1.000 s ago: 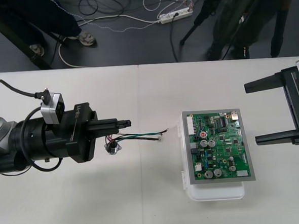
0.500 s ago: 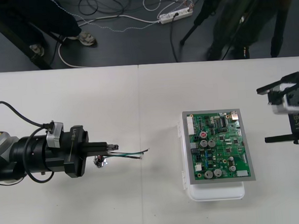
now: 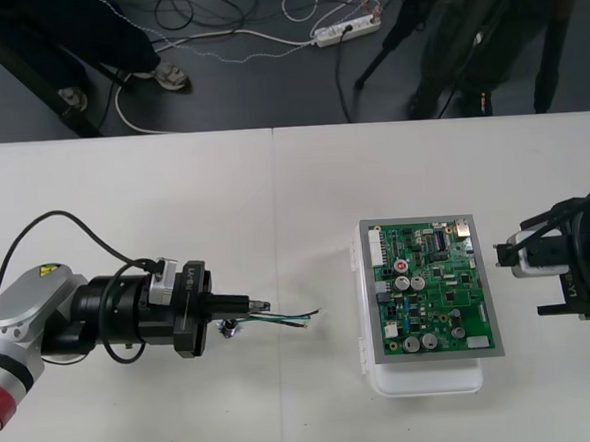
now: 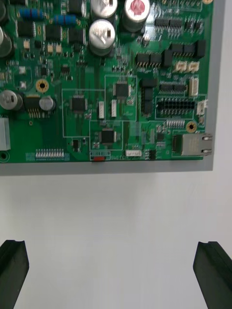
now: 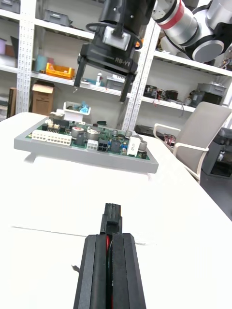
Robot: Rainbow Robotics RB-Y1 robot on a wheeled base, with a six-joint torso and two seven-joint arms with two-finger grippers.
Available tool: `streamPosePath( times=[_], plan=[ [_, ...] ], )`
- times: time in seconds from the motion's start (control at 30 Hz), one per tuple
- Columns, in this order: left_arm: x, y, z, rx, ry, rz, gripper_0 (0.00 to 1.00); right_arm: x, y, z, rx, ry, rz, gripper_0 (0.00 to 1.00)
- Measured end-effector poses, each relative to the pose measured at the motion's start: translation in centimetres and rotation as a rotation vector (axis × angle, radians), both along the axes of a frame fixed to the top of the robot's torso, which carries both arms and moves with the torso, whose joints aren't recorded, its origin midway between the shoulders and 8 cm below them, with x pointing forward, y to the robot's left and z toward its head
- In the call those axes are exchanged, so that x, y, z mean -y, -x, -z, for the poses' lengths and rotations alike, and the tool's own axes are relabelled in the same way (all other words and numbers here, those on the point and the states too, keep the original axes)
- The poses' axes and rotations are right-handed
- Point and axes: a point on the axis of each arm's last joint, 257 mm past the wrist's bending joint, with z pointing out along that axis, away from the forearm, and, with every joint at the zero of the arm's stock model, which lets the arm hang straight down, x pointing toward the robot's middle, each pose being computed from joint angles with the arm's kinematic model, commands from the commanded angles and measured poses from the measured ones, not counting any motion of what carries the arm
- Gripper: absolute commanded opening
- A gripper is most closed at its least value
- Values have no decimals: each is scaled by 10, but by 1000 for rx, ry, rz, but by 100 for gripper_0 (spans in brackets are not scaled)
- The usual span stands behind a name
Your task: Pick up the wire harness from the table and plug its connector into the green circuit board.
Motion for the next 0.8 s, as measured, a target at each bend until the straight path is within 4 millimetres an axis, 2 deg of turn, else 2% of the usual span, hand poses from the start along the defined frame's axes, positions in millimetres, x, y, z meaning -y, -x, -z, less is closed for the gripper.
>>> streamPosePath(
  times=[0.23,0.37,0.63,0.8],
  plan=[
    [8,-3,2,34,-39,29,0,25,-8,21,25,125,50,100],
    [10,-6,0,51,-51,36,0,33,-12,37,32,177,79,100],
    [12,-10,3,67,-76,30,0,17,-14,47,36,146,88,100],
    [15,-14,2,83,-83,16,0,15,-14,53,22,126,101,100]
  ],
)
